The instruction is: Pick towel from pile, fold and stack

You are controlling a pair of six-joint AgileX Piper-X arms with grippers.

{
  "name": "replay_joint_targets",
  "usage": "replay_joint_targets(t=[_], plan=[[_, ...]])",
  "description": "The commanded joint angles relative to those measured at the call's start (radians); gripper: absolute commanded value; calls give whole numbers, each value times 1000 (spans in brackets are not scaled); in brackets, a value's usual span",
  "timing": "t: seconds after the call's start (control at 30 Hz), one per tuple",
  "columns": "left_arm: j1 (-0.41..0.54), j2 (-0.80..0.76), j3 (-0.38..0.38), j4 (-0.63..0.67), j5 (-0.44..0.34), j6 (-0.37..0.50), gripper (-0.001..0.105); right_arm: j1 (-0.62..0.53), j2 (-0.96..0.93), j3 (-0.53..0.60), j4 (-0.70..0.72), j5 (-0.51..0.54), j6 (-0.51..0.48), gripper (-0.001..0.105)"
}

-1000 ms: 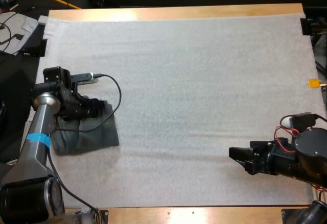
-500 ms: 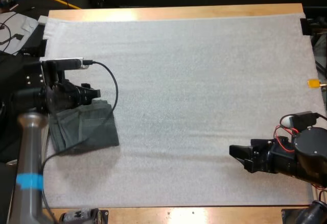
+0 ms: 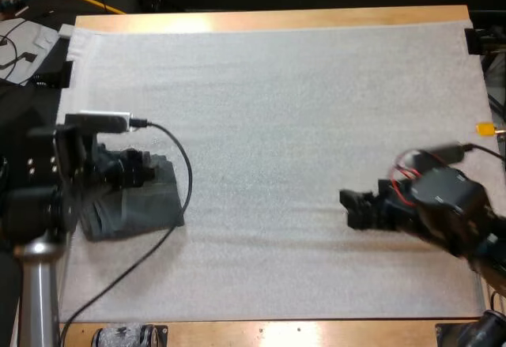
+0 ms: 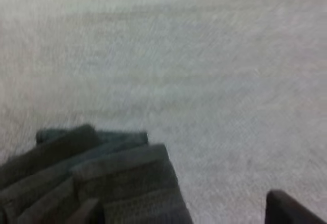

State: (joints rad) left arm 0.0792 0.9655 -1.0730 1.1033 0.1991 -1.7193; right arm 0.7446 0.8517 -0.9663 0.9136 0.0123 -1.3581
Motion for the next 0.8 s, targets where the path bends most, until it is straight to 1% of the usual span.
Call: replay_joint_targets(t=[0.0,0.17,0.43,0.47,0.5,0.53,0.57,0.77], plan=[[-25,-49,-5,40,1,-6,61,-64,61,-7,-49,20,-64,67],[-58,-89,-5,64,-2,-4,61,-229,107,-6,-61,5,-135,67],[-63,-134,-5,77,-7,12,61,-561,85,-6,15,-47,-280,67],[-63,-135,-6,76,-7,12,61,-560,86,-6,13,-46,-281,67],[-65,-131,-5,74,-3,7,61,-494,101,-5,-13,-27,-257,68],[-65,-134,-4,76,-3,11,61,-551,90,-5,-7,-27,-275,68],[-65,-136,-5,77,-4,13,61,-583,82,-5,-1,-29,-283,68],[-64,-154,-5,81,-7,22,61,-714,15,-6,43,-25,-352,68]])
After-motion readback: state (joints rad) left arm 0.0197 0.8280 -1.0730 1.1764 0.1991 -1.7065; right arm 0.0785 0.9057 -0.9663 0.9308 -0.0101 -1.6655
